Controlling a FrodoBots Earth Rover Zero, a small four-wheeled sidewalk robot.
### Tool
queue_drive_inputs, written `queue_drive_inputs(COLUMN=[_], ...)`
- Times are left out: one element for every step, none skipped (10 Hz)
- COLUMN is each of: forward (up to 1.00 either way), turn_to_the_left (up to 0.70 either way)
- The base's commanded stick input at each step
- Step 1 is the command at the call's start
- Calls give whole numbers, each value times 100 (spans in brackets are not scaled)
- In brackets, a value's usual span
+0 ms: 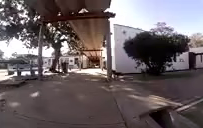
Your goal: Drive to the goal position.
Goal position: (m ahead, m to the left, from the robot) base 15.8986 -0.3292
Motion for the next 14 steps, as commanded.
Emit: queue_drive_inputs(forward=[50, 50, 50, 50, 50, 50, 50, 50, 50, 50, 50, 50, 50, 50], turn_to_the_left=[0, 0, 0, 0, 0, 0, 0, 0, 0, 0, 0, 0, 0, 0])
